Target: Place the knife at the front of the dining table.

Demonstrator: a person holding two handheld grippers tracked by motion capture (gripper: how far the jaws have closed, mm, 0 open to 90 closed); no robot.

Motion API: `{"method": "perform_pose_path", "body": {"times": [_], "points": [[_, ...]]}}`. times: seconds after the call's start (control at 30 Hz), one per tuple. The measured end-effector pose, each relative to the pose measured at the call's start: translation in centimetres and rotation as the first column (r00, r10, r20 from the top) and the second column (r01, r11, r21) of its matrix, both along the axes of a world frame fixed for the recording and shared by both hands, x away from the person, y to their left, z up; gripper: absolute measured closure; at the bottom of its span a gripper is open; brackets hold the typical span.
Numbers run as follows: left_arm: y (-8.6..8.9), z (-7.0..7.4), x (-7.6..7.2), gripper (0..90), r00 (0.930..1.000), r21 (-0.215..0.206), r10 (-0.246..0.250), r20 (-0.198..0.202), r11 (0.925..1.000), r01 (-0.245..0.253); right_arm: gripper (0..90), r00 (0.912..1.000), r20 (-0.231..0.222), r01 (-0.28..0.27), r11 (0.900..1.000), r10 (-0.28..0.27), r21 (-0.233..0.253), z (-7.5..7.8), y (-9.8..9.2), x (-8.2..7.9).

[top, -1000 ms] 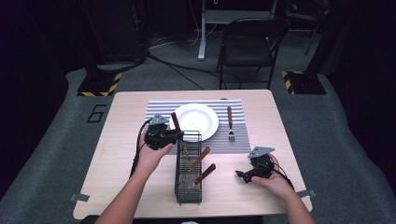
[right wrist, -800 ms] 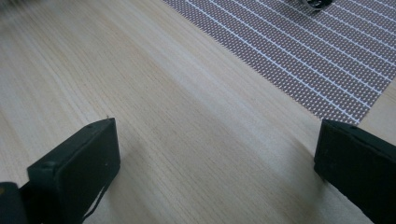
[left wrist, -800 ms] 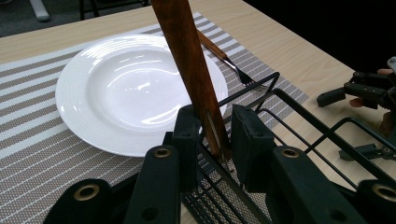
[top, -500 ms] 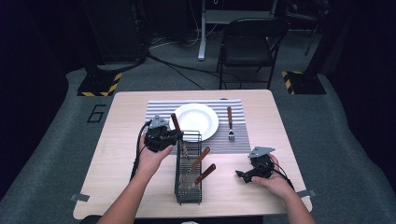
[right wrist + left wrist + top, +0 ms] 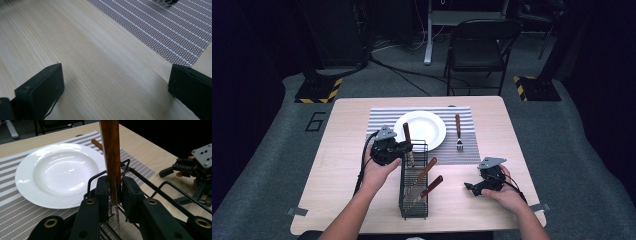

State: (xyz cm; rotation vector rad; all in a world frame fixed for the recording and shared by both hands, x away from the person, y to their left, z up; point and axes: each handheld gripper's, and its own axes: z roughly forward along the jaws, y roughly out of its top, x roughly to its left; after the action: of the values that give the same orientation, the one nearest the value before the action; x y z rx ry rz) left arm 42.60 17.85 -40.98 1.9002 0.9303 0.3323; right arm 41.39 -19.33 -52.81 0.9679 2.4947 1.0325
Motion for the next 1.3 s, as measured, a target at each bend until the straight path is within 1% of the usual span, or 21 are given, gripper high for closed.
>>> {"method": "perform_pose_path", "body": {"times": [0.13,0.23,0.3,0.37,0.47,0.6,0.7,0.8,0.83,0.87,0.9,0.93,0.97,1.0,1.03,1.07,1.13,1.2,1.23,1.27,1.3], "points": [[0.0,-0.3,0.1,76.2,0.9999,-0.018,0.001,-0.012,0.9998,-0.001,0.0,1.0000,-0.001,0.001,1.000,-0.001,0.000,0.0,0.0,0.0],[0.1,-0.3,0.1,76.2,0.9999,-0.018,0.002,-0.015,0.9998,-0.002,0.0,1.0000,-0.002,0.002,1.000,-0.002,0.001,0.0,0.0,0.0],[0.1,-0.2,0.1,76.6,0.9998,-0.026,0.001,-0.021,0.9997,-0.002,0.0,1.0000,0.003,-0.003,1.000,0.003,-0.001,0.0,0.0,0.0],[0.1,0.2,0.0,78.0,0.9997,-0.024,-0.011,-0.024,0.9997,0.010,0.0,1.0000,-0.001,0.000,1.000,0.000,0.000,0.0,0.0,0.0],[0.0,0.5,0.0,79.1,0.9994,-0.029,-0.015,-0.030,0.9995,0.014,0.0,1.0000,0.000,0.000,1.000,0.000,0.000,0.0,0.0,0.0],[-0.1,0.6,-0.1,79.5,0.9994,-0.027,-0.008,-0.034,0.9996,0.007,0.0,1.0000,-0.002,0.002,1.000,-0.002,0.001,0.0,0.0,0.0],[0.0,0.7,-0.1,79.6,0.9995,-0.018,-0.015,-0.026,0.9997,0.015,0.0,1.0000,0.000,0.000,1.000,0.000,0.000,0.0,0.0,0.0],[-0.1,1.0,-0.2,79.6,0.9996,-0.027,-0.012,-0.026,0.9996,0.011,0.0,1.0000,0.000,0.000,1.000,0.000,0.000,0.0,0.0,0.0],[-0.1,1.2,-0.2,79.6,0.9997,-0.019,-0.018,-0.019,0.9997,0.017,0.0,1.0000,-0.001,0.001,1.000,-0.001,0.000,0.0,0.0,0.0],[-0.1,1.4,-0.3,79.6,0.9996,-0.021,-0.018,-0.020,0.9996,0.017,0.0,1.0000,-0.001,0.000,1.000,0.000,0.000,0.0,0.0,0.0],[-0.1,1.8,-0.3,79.6,0.9998,-0.020,-0.018,-0.010,0.9996,0.018,0.0,1.0000,-0.001,0.000,1.000,0.000,0.000,0.0,0.0,0.0],[-0.1,1.8,-0.3,79.6,0.9998,-0.020,-0.018,-0.010,0.9996,0.018,0.0,1.0000,-0.001,0.000,1.000,0.000,0.000,0.0,0.0,0.0],[-0.1,2.2,-0.4,79.6,0.9999,-0.026,-0.016,-0.006,0.9996,0.015,0.0,1.0000,-0.002,0.001,1.000,-0.001,0.000,0.0,0.0,0.0],[-0.1,2.2,-0.4,79.6,0.9999,-0.026,-0.016,-0.006,0.9996,0.015,0.0,1.0000,-0.002,0.001,1.000,-0.001,0.000,0.0,0.0,0.0],[0.0,2.6,-0.4,79.6,0.9998,-0.022,-0.019,0.005,0.9996,0.019,0.0,1.0000,-0.001,0.001,1.000,-0.001,0.000,0.0,0.0,0.0],[0.0,2.6,-0.4,79.6,0.9998,-0.022,-0.019,0.005,0.9996,0.019,0.0,1.0000,0.000,0.000,1.000,0.000,0.000,0.0,0.0,0.0],[0.1,3.1,-0.4,79.6,0.9998,-0.025,-0.018,0.004,0.9995,0.018,0.0,1.0000,-0.001,0.000,1.000,0.000,0.000,0.0,0.0,0.0],[0.3,3.8,-0.4,79.6,0.9998,-0.026,-0.015,0.015,0.9996,0.015,0.0,1.0000,0.000,0.000,1.000,0.000,0.000,0.0,0.0,0.0],[0.3,4.0,-0.4,79.6,0.9999,-0.033,-0.010,0.011,0.9994,0.011,0.0,1.0000,-0.002,0.002,1.000,-0.002,0.001,0.0,0.0,0.0],[0.3,4.0,-0.4,79.6,0.9999,-0.033,-0.010,0.011,0.9994,0.011,0.0,1.0000,-0.001,0.000,1.000,0.000,0.000,0.0,0.0,0.0],[0.4,4.4,-0.4,79.6,0.9998,-0.033,-0.010,0.019,0.9994,0.011,0.0,1.0000,-0.001,0.000,1.000,0.000,0.000,0.0,0.0,0.0]]}}
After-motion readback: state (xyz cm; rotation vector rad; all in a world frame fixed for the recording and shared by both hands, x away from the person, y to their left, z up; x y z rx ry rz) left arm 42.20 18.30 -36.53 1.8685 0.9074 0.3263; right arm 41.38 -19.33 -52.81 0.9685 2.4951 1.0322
